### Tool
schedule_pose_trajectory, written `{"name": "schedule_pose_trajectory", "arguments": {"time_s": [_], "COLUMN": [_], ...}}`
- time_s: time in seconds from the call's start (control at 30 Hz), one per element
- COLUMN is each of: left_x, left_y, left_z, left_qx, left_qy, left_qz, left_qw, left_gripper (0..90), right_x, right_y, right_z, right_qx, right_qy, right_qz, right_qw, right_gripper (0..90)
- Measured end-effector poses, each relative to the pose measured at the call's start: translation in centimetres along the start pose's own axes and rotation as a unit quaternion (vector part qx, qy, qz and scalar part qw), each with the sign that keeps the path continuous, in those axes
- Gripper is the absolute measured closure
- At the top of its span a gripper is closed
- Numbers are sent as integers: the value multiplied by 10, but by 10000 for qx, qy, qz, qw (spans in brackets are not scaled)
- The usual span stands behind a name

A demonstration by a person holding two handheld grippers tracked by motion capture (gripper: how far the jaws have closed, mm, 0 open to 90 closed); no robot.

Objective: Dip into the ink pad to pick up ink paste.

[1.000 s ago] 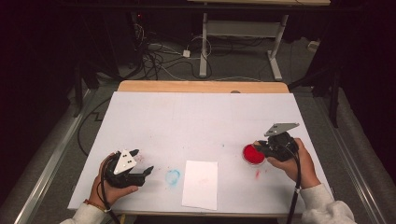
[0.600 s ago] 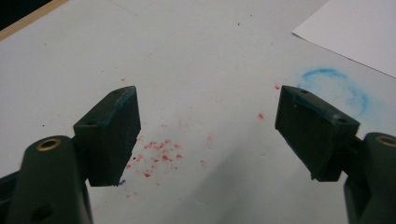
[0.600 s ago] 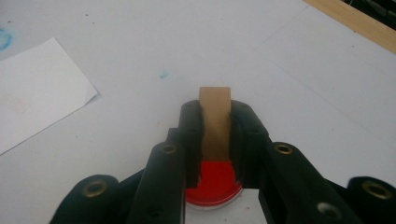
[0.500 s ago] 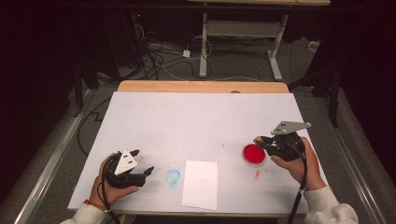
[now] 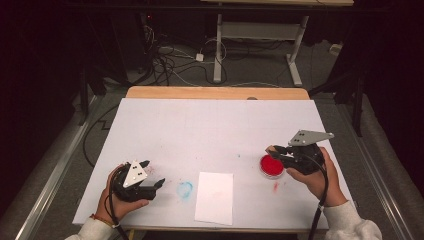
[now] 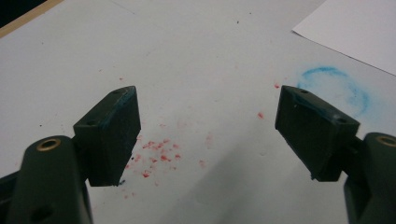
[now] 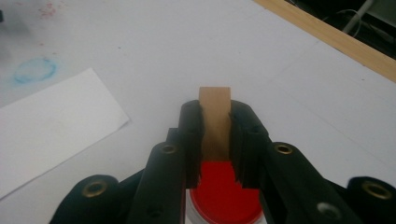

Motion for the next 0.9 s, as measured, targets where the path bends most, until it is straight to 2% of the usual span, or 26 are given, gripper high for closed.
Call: {"name": "schedule_pose_trajectory", "arguments": {"time_s": [0.27,0.53,0.63,0.9], "left_x": [0,0,0,0], "left_y": [0,0,0,0], "left_z": [0,0,0,0], "left_qx": [-14,-7,-3,-10], "left_qy": [-16,-8,-12,-31], "left_qz": [-23,-22,-36,-54], "left_qw": [10000,10000,10000,10000], "left_gripper": [214,214,214,214], "right_x": [-10,-18,-21,-23], "right_y": [23,53,64,93], "right_z": [6,23,30,47], "right_qx": [-229,-585,-703,-1011], "right_qy": [-103,8,50,247], "right_qz": [-216,-434,-613,-863], "right_qw": [9995,9973,9956,9908], "right_gripper": [759,758,759,759]}}
Point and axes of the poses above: each handheld gripper's, and its own axes: z roughly forward along the jaws, x roughly out of its underside, y roughly to its left, the point moved 4 cm from there along z, roughly forward along the jaws, and after that the axes turned 1 degree about -z, right-handed, at the moved point
